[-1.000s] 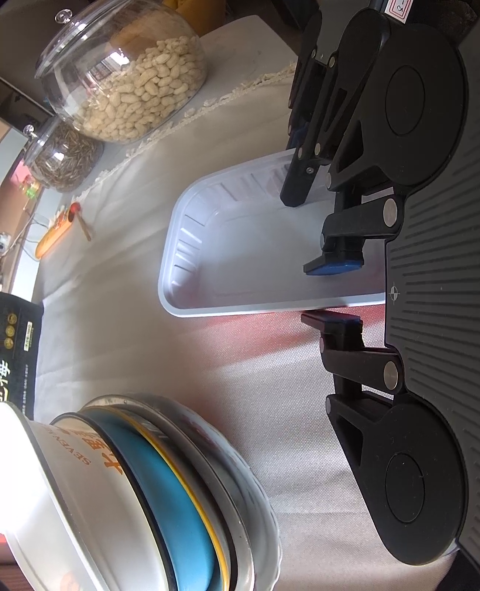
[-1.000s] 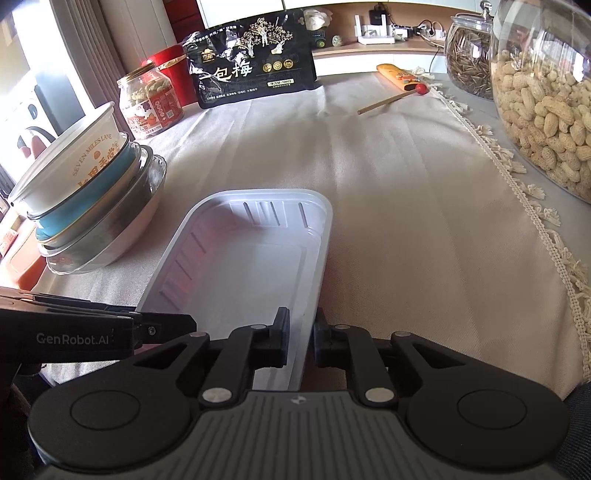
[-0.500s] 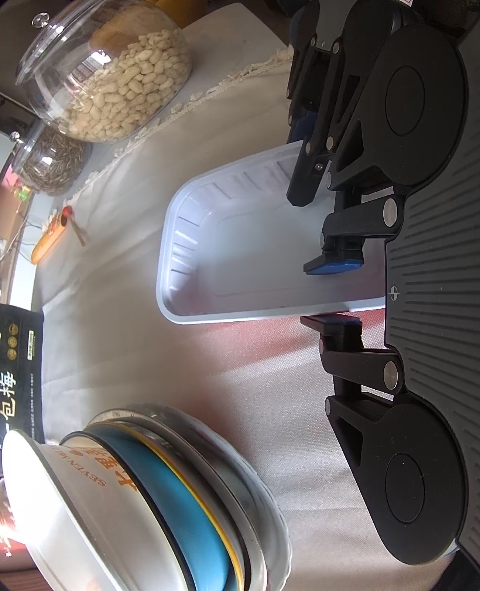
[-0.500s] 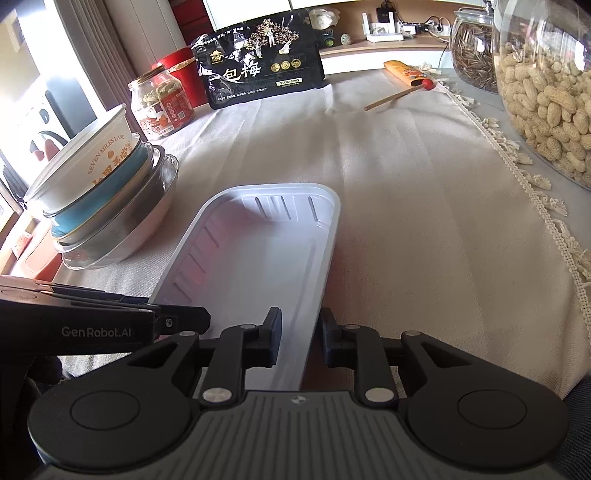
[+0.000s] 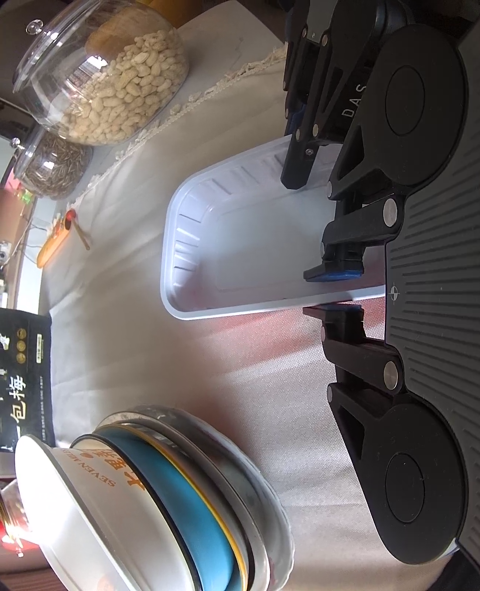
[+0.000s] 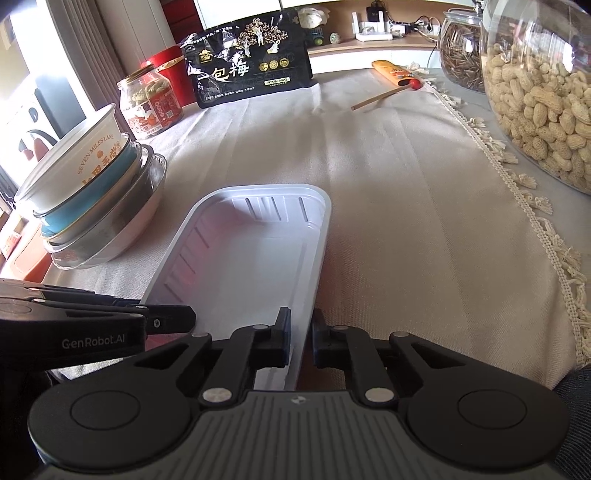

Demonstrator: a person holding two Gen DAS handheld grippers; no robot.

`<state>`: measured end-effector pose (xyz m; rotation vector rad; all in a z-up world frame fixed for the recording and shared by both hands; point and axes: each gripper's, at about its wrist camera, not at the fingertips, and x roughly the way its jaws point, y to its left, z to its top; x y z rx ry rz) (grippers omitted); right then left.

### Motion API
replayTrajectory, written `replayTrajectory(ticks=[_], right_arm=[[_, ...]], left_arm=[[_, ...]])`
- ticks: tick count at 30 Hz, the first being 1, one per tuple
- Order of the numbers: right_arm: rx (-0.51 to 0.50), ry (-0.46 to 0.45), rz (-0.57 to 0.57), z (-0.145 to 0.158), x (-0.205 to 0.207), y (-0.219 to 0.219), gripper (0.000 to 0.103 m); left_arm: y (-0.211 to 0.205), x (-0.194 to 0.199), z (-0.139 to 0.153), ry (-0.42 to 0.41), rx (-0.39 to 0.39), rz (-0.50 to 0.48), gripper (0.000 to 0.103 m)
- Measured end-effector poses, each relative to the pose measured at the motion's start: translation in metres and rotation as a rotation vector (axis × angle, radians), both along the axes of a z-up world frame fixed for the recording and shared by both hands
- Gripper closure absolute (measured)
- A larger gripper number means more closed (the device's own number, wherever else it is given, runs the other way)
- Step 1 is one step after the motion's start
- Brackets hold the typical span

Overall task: Organize plates and bowls
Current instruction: 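Lower the white tray onto the top of the bowl stack with both tools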

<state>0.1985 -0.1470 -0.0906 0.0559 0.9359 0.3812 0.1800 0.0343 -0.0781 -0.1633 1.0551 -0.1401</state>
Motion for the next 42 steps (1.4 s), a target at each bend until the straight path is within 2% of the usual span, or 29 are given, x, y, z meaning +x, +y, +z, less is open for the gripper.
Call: replayTrajectory(ticks=[5,10,15,18,21,26,35,42], right_arm=[[0.024,-0.068,-0.022,0.030,0.002,-0.005,0.093],[0.066,-0.243,0.025,0.103,0.017,0.010,0.093],[0.096,-0.413,0.155,0.177,0.039,0.065,0.094],[0.131,-0.416,0.228,0.201,0.054,0.098,0.094],[0.144,-0.394,0.289,0.202,0.057,0.122,0.094],[0.098,-0.324,0.342,0.174,0.052,0.151,0.093],[0.005,-0.196,0.348,0.130,0.053,0.179,0.093],[-0.028,-0.188,0.353,0.123,0.055,0.192,0.093]], left_arm=[[0.006,-0.001,0.037,-0.121,-0.017,-0.006,0.091],[0.041,0.002,0.112,-0.286,-0.037,0.031,0.091],[0.095,0.009,0.190,-0.359,0.018,0.109,0.089],[0.119,0.003,0.208,-0.358,0.064,0.141,0.088],[0.137,-0.005,0.201,-0.330,0.076,0.156,0.088],[0.156,-0.008,0.170,-0.261,0.057,0.166,0.088],[0.180,0.000,0.129,-0.186,0.007,0.173,0.088],[0.191,0.001,0.118,-0.174,-0.020,0.193,0.087]])
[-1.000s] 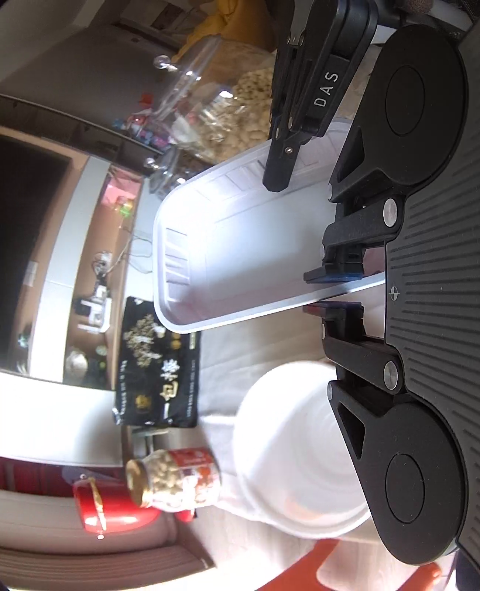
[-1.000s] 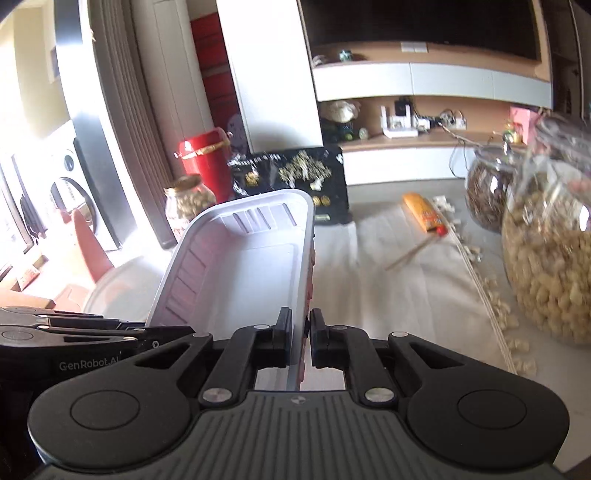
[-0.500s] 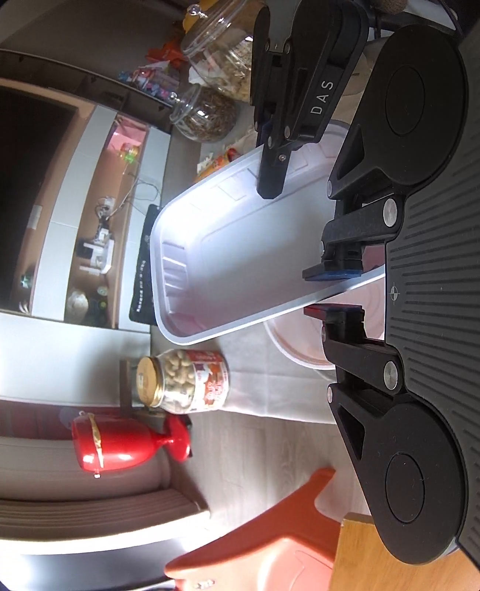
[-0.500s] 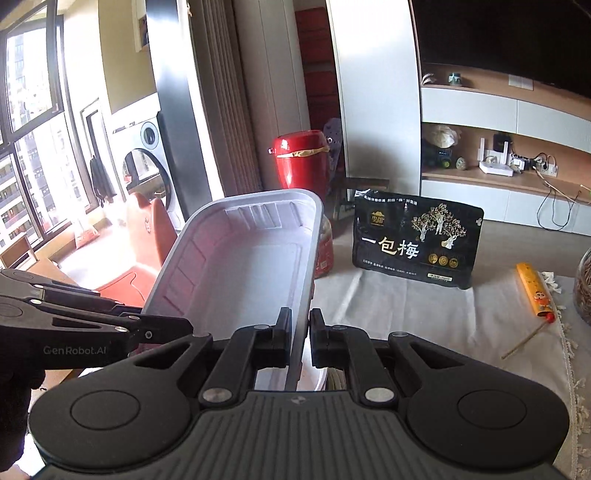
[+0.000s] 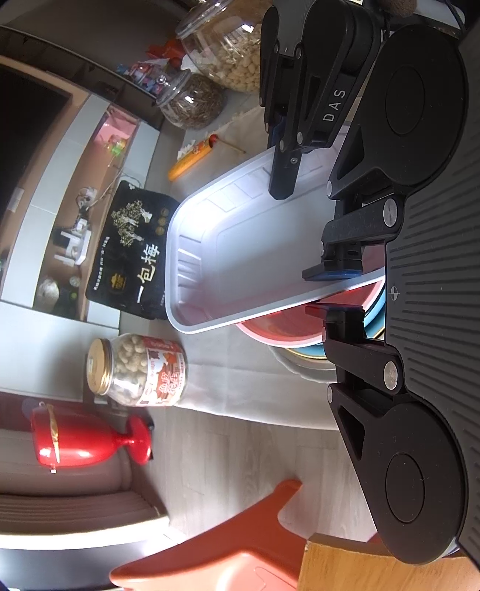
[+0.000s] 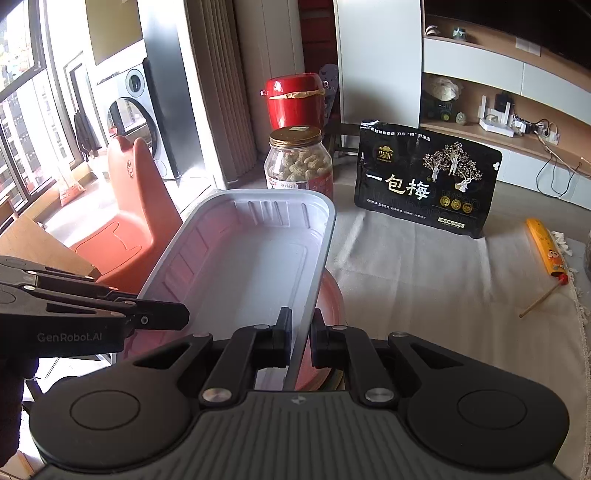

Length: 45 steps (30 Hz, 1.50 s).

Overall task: Organize plates and bowls
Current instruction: 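Lower the white tray onto the top of the bowl stack with both tools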

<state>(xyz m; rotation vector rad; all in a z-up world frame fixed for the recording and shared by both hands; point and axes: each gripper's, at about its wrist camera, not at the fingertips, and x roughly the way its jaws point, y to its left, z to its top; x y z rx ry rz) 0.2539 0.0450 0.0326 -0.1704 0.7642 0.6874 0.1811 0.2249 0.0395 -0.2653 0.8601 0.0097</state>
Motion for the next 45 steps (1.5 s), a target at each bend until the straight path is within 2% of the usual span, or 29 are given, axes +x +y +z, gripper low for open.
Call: replayTrajectory(ticks=[13,18,21,26,30,34,38,45], right_arm=[[-0.011,0.010,-0.009,-0.003,0.002,0.003,0.093],[0.010,0.031,-0.005,-0.001,0.002,0.000,0.093],[0.012,0.028,-0.004,0.000,0.001,-0.002,0.093],[0.020,0.026,-0.006,-0.002,0.001,-0.003,0.093],[0.024,0.017,-0.009,-0.002,-0.001,-0.005,0.093],[0.037,0.018,-0.017,0.000,-0.004,-0.008,0.091],[0.047,0.005,-0.032,0.004,-0.009,-0.013,0.091],[0.084,0.005,-0.060,0.005,-0.009,-0.021,0.090]], left_arm=[[0.006,0.001,0.002,0.002,-0.040,0.016,0.086],[0.009,-0.001,0.003,0.027,-0.066,0.025,0.086],[0.007,-0.003,0.003,0.023,-0.058,0.030,0.084],[0.001,-0.005,0.004,0.011,-0.002,0.043,0.080],[0.000,-0.007,0.005,0.008,0.001,0.042,0.080],[0.000,-0.013,0.009,-0.008,-0.006,0.049,0.080],[0.005,-0.023,0.018,-0.066,-0.048,0.077,0.080],[0.007,-0.037,0.026,-0.121,-0.030,0.133,0.080]])
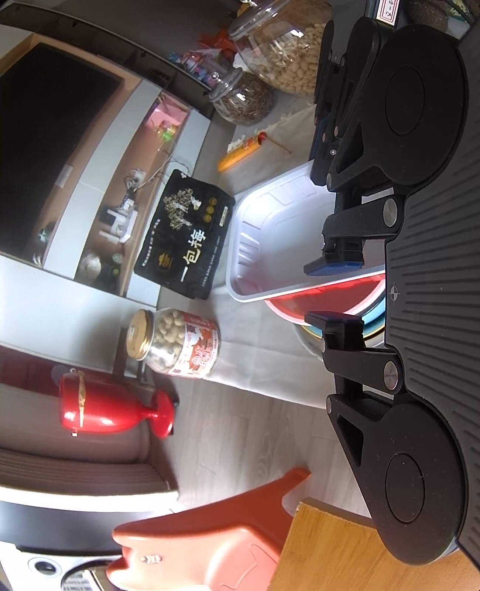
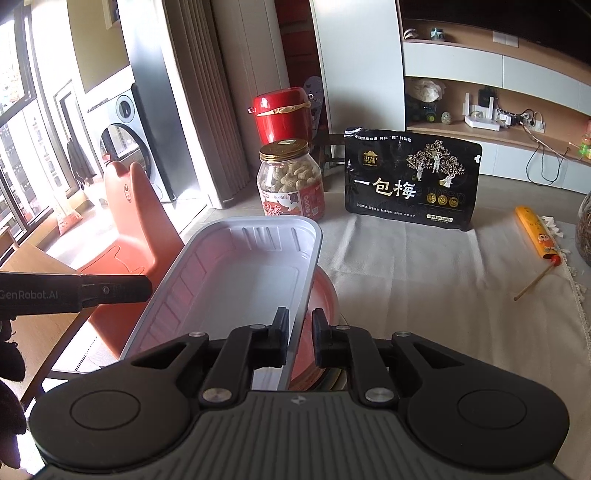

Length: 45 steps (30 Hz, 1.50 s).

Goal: Organize plates and bowls

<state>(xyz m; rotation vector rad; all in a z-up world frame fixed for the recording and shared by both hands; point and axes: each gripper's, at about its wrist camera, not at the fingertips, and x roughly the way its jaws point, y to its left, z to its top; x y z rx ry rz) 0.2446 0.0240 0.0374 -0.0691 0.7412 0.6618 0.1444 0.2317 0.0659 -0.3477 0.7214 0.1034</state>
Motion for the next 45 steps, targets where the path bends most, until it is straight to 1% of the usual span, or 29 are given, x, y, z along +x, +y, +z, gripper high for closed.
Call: replayTrajectory(ticks=[1,3,4,5,7,8,9,10,11,12,13,14,16,18,19,21,22,24,26,28,34,45], right_arm=[[0.008,0.002,-0.003,-0.001,0.000,-0.001,0.089],[0.026,-0.004,-0.008,-0.003,-0.001,-0.004,0.088],[0.036,-0.018,-0.018,-0.003,-0.002,-0.006,0.087],[0.055,-0.053,-0.040,-0.002,-0.006,-0.011,0.086],[0.099,-0.102,-0.071,0.003,-0.015,-0.023,0.081],[0.142,-0.125,-0.084,0.008,-0.023,-0.034,0.079],[0.176,-0.141,-0.090,0.011,-0.031,-0.043,0.073],[0.208,-0.161,-0.093,0.014,-0.040,-0.052,0.063],[0.236,-0.191,-0.095,0.018,-0.053,-0.062,0.057],[0.245,-0.211,-0.097,0.019,-0.063,-0.068,0.045],[0.241,-0.232,-0.100,0.019,-0.076,-0.074,0.040],[0.226,-0.243,-0.099,0.015,-0.087,-0.079,0.040],[0.191,-0.230,-0.094,0.003,-0.106,-0.087,0.039],[0.168,-0.191,-0.099,-0.016,-0.120,-0.093,0.039],[0.152,-0.169,-0.107,-0.027,-0.128,-0.097,0.039],[0.129,-0.135,-0.127,-0.045,-0.138,-0.101,0.039],[0.113,-0.122,-0.129,-0.054,-0.143,-0.101,0.039],[0.080,-0.131,-0.131,-0.065,-0.154,-0.103,0.039],[0.049,-0.160,-0.123,-0.070,-0.164,-0.102,0.039],[0.044,-0.158,-0.096,-0.072,-0.170,-0.101,0.039],[0.070,-0.154,-0.100,-0.062,-0.167,-0.105,0.039],[0.072,-0.138,-0.091,-0.060,-0.167,-0.104,0.039]], left_arm=[[-0.001,-0.002,-0.001,-0.006,0.001,0.006,0.080],[-0.005,-0.012,0.001,-0.047,0.000,0.033,0.080],[-0.007,-0.017,0.002,-0.068,0.001,0.041,0.080],[-0.012,-0.025,0.005,-0.103,0.011,0.049,0.080],[-0.028,-0.042,0.012,-0.168,0.068,0.046,0.080],[-0.037,-0.052,0.014,-0.198,0.105,0.046,0.080],[-0.048,-0.065,0.015,-0.238,0.148,0.052,0.081],[-0.058,-0.078,0.013,-0.281,0.179,0.069,0.082],[-0.065,-0.089,0.010,-0.313,0.195,0.087,0.083],[-0.075,-0.105,0.003,-0.353,0.209,0.108,0.083],[-0.085,-0.118,-0.006,-0.379,0.213,0.122,0.084],[-0.093,-0.127,-0.014,-0.394,0.216,0.126,0.085],[-0.111,-0.139,-0.031,-0.380,0.252,0.120,0.085],[-0.132,-0.146,-0.050,-0.321,0.325,0.114,0.085],[-0.139,-0.149,-0.057,-0.298,0.347,0.109,0.086],[-0.147,-0.154,-0.063,-0.279,0.349,0.089,0.086],[-0.150,-0.156,-0.065,-0.275,0.334,0.076,0.086],[-0.156,-0.160,-0.067,-0.269,0.328,0.050,0.086],[-0.159,-0.160,-0.068,-0.256,0.332,0.047,0.086],[-0.159,-0.158,-0.069,-0.241,0.322,0.046,0.086],[-0.156,-0.159,-0.073,-0.192,0.306,0.056,0.086],[-0.157,-0.159,-0.073,-0.180,0.294,0.049,0.086]])
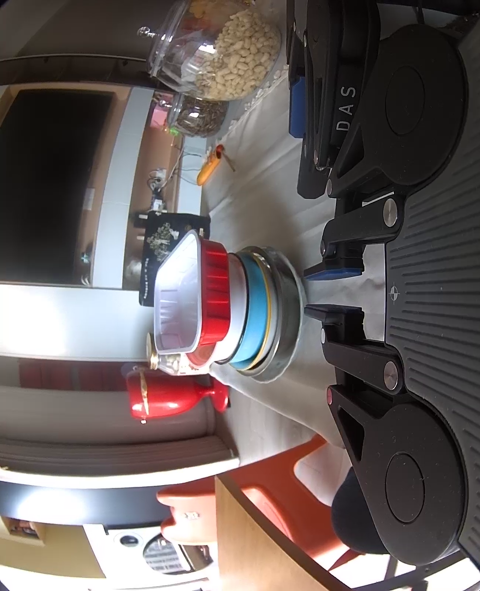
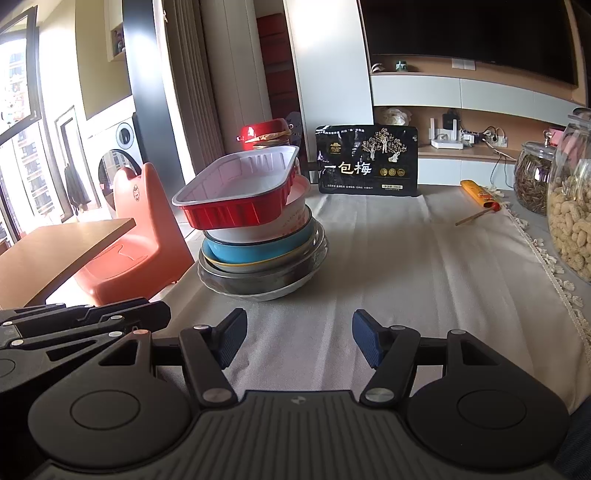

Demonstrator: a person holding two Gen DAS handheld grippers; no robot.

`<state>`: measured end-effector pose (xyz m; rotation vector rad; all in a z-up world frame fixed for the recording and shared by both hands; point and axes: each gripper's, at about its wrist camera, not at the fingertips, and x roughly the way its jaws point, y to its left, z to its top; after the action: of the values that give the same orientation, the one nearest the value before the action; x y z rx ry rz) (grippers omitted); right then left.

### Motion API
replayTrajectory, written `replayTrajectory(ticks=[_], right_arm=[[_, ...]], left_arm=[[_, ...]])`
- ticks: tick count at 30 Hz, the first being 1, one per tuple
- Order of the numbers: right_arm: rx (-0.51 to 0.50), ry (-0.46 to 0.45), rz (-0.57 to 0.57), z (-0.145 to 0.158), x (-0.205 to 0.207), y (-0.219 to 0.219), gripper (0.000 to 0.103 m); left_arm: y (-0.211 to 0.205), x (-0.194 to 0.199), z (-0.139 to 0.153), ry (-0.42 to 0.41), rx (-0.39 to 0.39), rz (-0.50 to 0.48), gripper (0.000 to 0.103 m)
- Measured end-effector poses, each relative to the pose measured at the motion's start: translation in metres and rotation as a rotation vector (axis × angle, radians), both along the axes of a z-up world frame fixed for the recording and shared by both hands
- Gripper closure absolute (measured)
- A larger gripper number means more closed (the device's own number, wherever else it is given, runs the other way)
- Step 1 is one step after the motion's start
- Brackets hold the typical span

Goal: Organize plates and bowls

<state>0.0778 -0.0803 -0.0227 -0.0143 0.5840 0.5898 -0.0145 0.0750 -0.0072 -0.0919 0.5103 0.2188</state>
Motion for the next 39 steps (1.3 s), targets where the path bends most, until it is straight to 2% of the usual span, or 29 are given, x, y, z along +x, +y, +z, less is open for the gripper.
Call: replayTrajectory(ticks=[5,14,39], right_arm=[[-0.004,0.003,0.002,-0.0007,-0.0010,0.0003,0.039],[-0.024,0.029,0.018,-0.0054,0.0005,0.0047,0.039],[-0.032,0.035,0.019,-0.0069,0.0002,0.0066,0.038]], left_arm=[[0.0015,0.0012,-0.0007,0.010,-0.007,0.004,0.086],[0.0036,0.0057,-0.0084,0.075,-0.037,0.018,0.086],[0.0039,0.0048,-0.0086,0.076,-0.038,0.020,0.086]])
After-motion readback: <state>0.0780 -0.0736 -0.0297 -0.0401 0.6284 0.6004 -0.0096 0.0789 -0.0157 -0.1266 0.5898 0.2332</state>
